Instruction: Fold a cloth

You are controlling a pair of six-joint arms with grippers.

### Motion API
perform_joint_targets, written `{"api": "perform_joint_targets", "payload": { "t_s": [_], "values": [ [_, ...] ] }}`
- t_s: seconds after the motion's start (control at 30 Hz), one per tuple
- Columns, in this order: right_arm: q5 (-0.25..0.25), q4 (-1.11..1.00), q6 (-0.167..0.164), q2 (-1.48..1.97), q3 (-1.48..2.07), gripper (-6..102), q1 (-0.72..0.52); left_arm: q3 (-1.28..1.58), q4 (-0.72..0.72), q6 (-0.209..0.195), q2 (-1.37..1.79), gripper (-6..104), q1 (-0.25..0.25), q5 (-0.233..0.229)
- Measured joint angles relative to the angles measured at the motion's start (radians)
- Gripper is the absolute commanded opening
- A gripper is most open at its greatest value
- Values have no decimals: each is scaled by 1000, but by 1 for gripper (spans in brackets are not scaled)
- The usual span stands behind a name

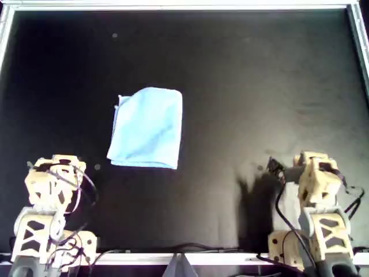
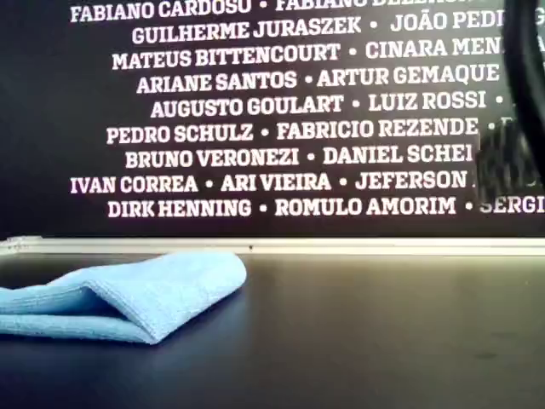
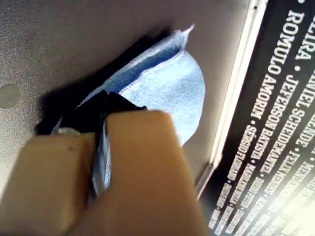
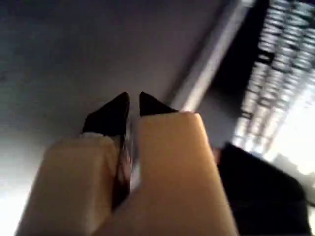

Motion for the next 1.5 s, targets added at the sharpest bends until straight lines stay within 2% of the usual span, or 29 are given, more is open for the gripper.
{"api": "perform_joint_targets", "payload": {
  "t_s": [1.0,1.5],
  "values": [
    [0,0,0,-87,0,5,-2,0,0,0,0,-1,0,-8],
    [0,0,0,209,0,5,12,0,0,0,0,-1,6,-5]
  ]
}}
